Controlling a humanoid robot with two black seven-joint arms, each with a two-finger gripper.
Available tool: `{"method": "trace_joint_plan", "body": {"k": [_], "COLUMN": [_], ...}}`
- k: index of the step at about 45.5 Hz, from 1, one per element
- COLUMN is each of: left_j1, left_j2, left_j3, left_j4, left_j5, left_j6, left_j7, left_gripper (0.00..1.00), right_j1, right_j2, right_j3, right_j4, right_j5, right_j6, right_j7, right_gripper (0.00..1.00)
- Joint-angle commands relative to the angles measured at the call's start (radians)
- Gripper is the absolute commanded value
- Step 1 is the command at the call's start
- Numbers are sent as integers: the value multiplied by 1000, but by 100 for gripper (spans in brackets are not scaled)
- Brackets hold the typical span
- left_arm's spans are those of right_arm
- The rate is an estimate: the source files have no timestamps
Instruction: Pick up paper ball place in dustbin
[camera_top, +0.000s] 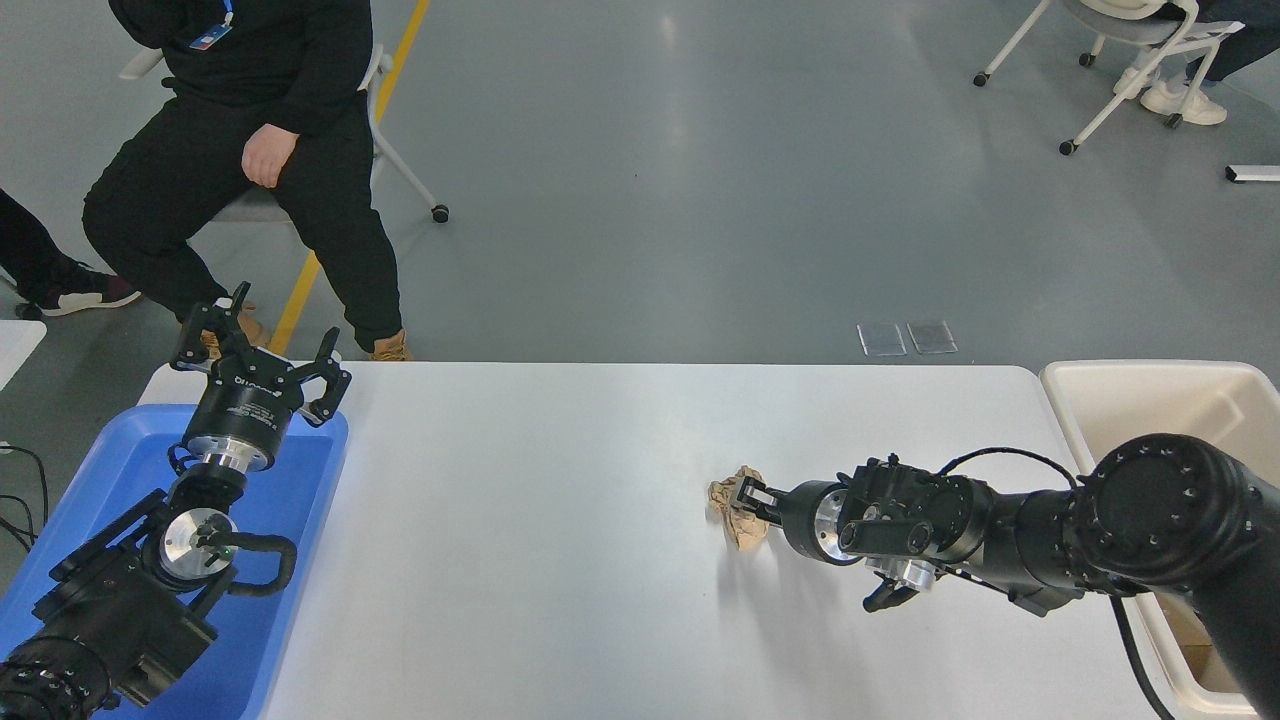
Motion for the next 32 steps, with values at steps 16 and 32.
{"method": "trace_joint_plan", "body": {"k": [16,32], "left_j1": [-2,0], "left_j2": [0,0], "left_j3": [0,0], "left_j4": [0,-1], "left_j5": [0,0], "left_j6": [-1,-1], "left_j7": [0,0], "left_gripper": [99,99], "right_j1": [124,457], "right_j2": [0,-133], "right_j3": [-10,-53], "right_j4": [89,313], "right_j5": [-12,-10], "right_j6": [13,178], "right_j7": [1,1], "right_gripper": [0,0]}}
